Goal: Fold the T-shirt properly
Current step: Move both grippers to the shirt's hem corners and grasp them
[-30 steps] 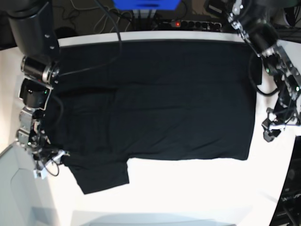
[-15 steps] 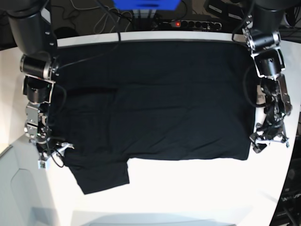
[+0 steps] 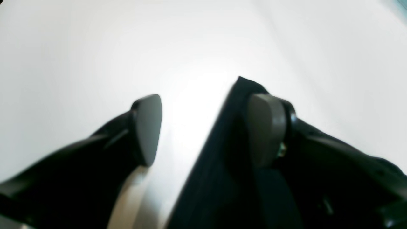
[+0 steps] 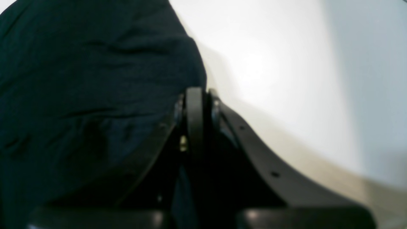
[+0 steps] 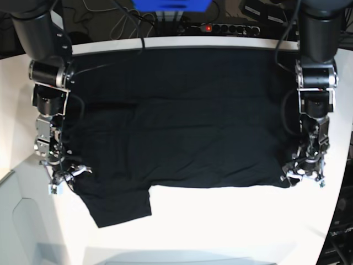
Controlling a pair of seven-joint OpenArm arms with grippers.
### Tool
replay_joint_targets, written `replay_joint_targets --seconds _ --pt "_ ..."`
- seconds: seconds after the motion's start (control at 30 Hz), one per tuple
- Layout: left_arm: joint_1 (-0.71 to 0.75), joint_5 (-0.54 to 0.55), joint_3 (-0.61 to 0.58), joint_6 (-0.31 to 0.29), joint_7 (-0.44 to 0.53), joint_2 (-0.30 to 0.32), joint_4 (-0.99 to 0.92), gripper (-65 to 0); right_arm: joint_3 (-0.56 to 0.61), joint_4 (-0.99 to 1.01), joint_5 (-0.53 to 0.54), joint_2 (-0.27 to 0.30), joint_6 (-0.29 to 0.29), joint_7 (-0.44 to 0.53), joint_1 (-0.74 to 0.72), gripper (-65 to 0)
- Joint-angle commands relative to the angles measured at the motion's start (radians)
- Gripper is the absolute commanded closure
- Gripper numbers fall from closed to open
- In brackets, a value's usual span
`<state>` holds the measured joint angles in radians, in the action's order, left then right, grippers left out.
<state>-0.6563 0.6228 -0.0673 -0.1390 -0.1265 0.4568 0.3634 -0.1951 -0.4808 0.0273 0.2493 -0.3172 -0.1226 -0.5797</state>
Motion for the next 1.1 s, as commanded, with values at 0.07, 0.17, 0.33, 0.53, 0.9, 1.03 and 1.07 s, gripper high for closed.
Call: replay_joint_targets --seconds 0.07,0.17,0.33,0.53,0.9,1.03,1.07 --pt "-0.035 0.006 -0.032 -0.006 0.026 0.007 0.003 -41.2 0.004 0.011 -0.028 -0.008 -0.006 -0.105 0.022 0.0" --pt "-0.035 0.006 -0.042 -0.006 0.026 -0.022 0.003 -41.2 0.004 0.011 -0.028 -0.009 -0.006 -0.104 0.023 0.0" --pt "-0.033 0.006 -0.042 -0.006 0.024 -0.033 -0.008 -41.2 0.004 0.011 -0.028 -0.009 -0.006 -0.105 0.023 0.0" --pt "-0.003 0.006 -0.042 -0.006 0.024 -0.042 -0.01 -40.8 0.004 0.011 -0.028 -0.009 -0.006 -0.105 0.023 0.0" --pt "0.03 0.004 -0.042 -0.006 0.024 -0.045 -0.053 0.0 0.004 0.011 -0.028 -0.006 -0.006 -0.105 0.022 0.0" --pt "0.03 0.006 -0.041 -0.006 0.024 -0.045 -0.05 0.0 0.004 -0.005 -0.028 -0.005 -0.006 -0.104 0.022 0.0" --pt "0.03 0.006 -0.041 -0.006 0.024 -0.045 -0.048 0.0 0.004 -0.028 -0.028 -0.008 -0.006 -0.104 0.025 0.0"
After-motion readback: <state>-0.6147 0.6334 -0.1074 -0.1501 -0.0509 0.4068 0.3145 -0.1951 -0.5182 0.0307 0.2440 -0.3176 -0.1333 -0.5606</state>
